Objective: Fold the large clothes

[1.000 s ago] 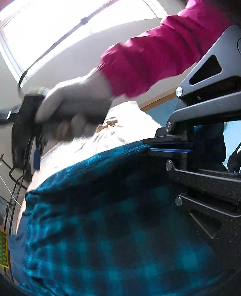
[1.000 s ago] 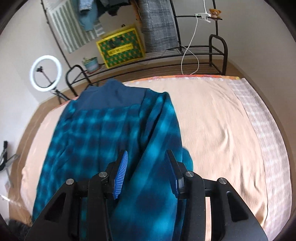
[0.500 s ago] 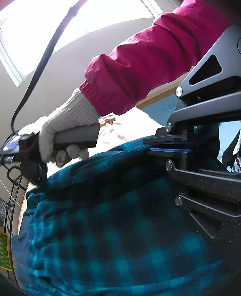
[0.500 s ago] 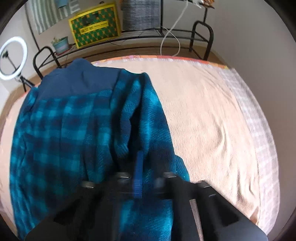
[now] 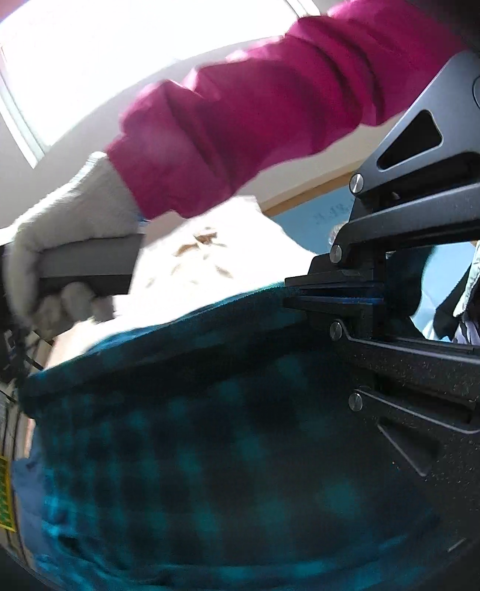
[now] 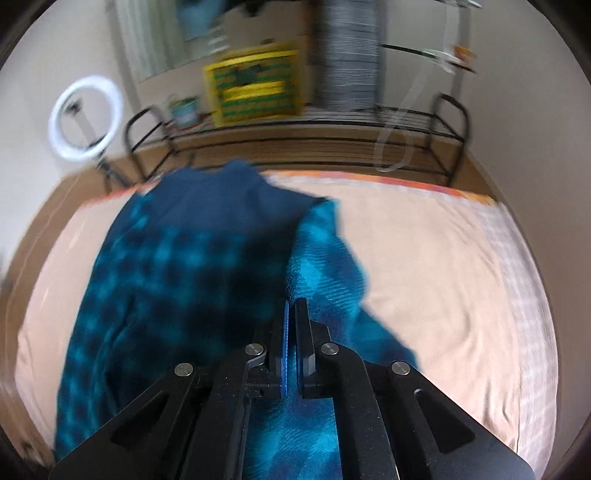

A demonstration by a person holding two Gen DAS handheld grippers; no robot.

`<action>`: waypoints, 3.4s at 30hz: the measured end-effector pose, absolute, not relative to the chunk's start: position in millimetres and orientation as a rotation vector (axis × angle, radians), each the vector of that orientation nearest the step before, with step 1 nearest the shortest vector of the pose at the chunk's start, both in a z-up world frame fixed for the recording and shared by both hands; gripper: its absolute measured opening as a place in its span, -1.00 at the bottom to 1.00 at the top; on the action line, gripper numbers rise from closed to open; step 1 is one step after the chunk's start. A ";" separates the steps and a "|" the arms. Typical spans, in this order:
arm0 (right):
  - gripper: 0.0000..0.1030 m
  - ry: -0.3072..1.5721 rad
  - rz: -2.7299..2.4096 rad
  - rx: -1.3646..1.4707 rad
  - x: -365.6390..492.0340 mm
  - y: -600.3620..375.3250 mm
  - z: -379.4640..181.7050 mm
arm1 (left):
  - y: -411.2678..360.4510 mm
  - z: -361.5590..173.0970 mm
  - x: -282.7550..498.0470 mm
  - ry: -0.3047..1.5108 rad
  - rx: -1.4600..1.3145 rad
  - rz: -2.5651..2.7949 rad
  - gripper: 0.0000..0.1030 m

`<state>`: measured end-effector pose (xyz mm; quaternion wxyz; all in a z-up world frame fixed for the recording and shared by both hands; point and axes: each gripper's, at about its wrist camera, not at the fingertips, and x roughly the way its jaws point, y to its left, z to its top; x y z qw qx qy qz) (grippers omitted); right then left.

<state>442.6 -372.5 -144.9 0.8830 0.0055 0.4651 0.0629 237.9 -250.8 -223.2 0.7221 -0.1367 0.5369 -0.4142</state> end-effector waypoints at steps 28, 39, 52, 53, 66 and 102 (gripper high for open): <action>-0.70 0.865 0.292 0.292 236.9 -464.3 -93.1 | -218.8 -230.7 248.0 1.218 -0.202 -0.695 0.10; -0.23 0.978 0.178 0.445 185.7 -495.7 -183.2 | -255.6 -265.3 288.6 1.276 -0.212 -0.633 -0.96; -0.58 1.025 0.245 0.442 225.6 -465.1 -215.4 | -227.9 -253.9 287.2 1.126 -0.132 -0.533 -0.97; -0.58 1.022 0.259 0.453 220.0 -467.0 -213.1 | -228.7 -254.0 286.4 1.134 -0.123 -0.545 -0.97; -0.57 1.059 0.456 0.573 144.4 -441.8 -238.4 | -228.3 -253.7 272.1 1.112 -0.063 -0.569 -0.97; -0.85 1.104 0.253 0.362 112.7 -428.4 -219.3 | -161.0 59.8 266.2 0.584 0.058 -0.522 -0.97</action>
